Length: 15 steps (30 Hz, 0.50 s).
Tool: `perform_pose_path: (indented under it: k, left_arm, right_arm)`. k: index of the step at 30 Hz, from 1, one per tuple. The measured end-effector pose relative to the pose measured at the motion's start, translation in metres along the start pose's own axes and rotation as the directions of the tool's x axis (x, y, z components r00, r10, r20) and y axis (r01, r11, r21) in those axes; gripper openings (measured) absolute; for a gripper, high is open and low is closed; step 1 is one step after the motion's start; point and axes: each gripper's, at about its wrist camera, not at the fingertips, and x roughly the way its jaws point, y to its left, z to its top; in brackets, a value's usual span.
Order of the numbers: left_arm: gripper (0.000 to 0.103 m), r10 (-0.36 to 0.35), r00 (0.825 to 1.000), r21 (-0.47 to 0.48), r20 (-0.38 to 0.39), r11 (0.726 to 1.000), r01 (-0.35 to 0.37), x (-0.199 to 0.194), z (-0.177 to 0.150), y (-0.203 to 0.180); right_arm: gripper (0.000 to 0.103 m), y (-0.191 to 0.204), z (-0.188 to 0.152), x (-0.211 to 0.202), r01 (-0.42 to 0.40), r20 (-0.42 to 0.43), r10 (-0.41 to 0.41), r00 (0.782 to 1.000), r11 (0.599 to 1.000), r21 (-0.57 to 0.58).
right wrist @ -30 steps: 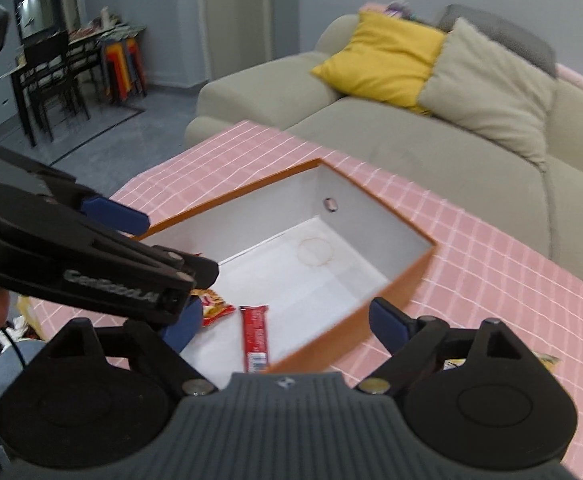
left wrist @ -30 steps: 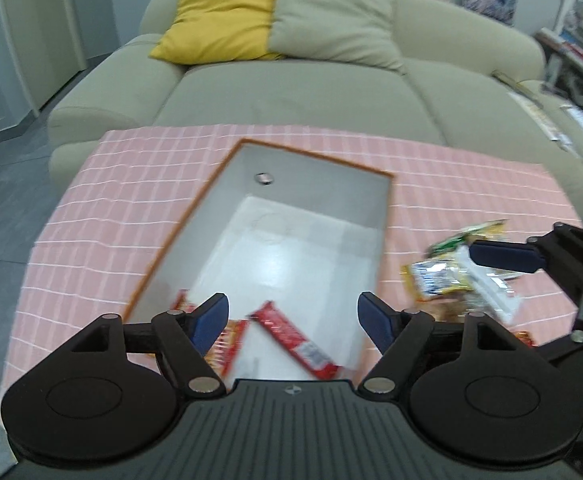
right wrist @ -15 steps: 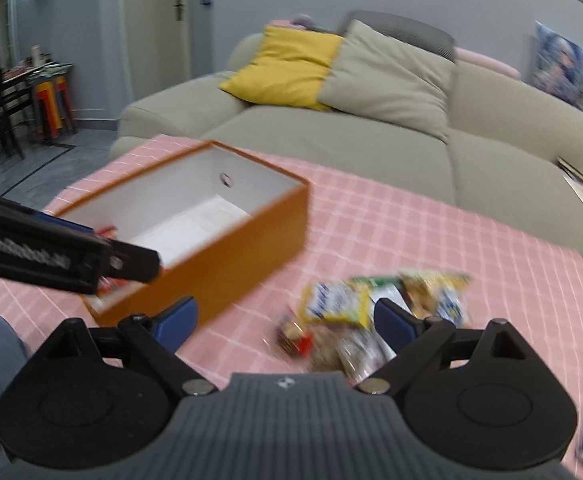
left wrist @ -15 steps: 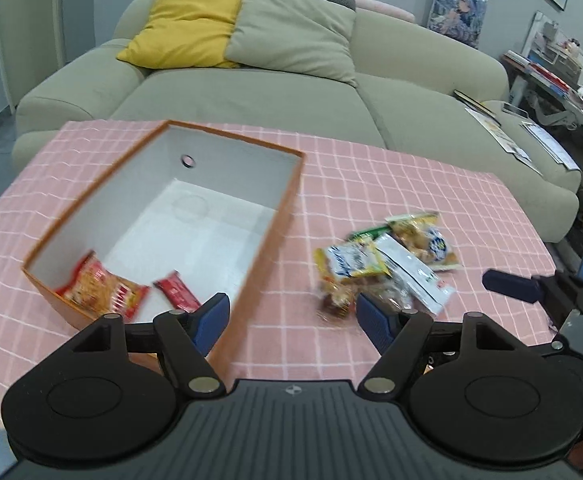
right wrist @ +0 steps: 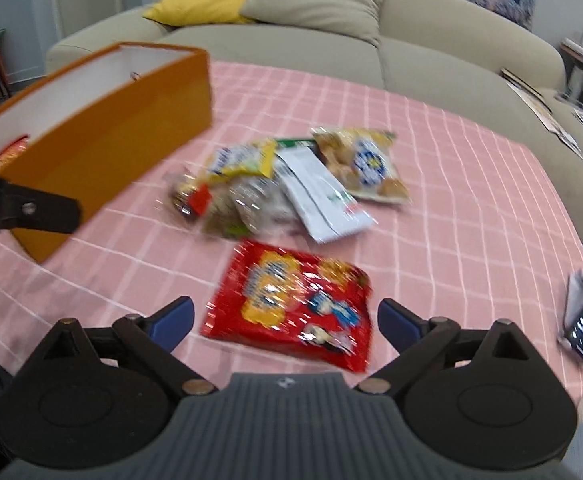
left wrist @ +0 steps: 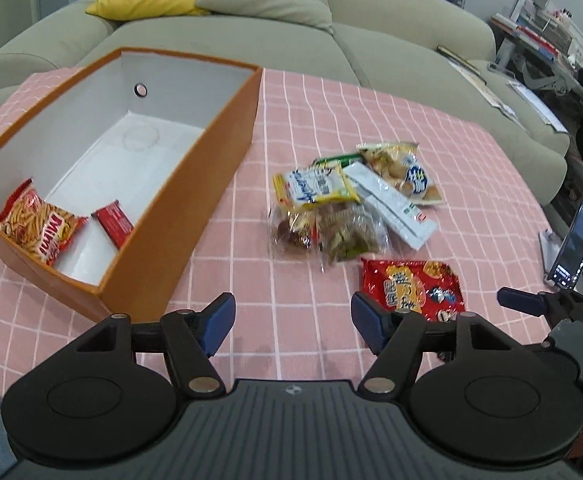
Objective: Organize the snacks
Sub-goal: 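Withdraw both tools from the shoebox back toward the snack pile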
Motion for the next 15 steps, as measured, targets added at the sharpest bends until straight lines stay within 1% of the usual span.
perform_pose_path:
  k: [2,5,10,15]
  left_arm:
    - [0.078,-0.005,1.0,-0.003,-0.018,1.0,0.005,0.004,-0.001,0.0]
    - [0.078,-0.014,0.999,0.003,-0.038,1.0,0.014,0.008,-0.003,-0.001]
    - [0.078,-0.026,0.997,0.01,-0.078,1.0,0.027,0.018,-0.003,-0.003]
    - [0.078,-0.027,0.994,0.007,-0.102,1.0,0.027,0.027,0.0,-0.002]
  right_arm:
    - [0.096,-0.008,-0.004,0.008,0.013,-0.039,-0.012,0.999,1.0,0.026]
    - [0.099,-0.016,-0.01,0.017,0.013,-0.1,-0.006,0.995,0.998,0.062]
    - [0.099,-0.019,-0.015,0.039,0.034,-0.196,-0.017,0.981,0.996,0.08]
    - [0.098,-0.021,-0.015,0.048,0.008,-0.211,0.01,0.977,0.997,0.083]
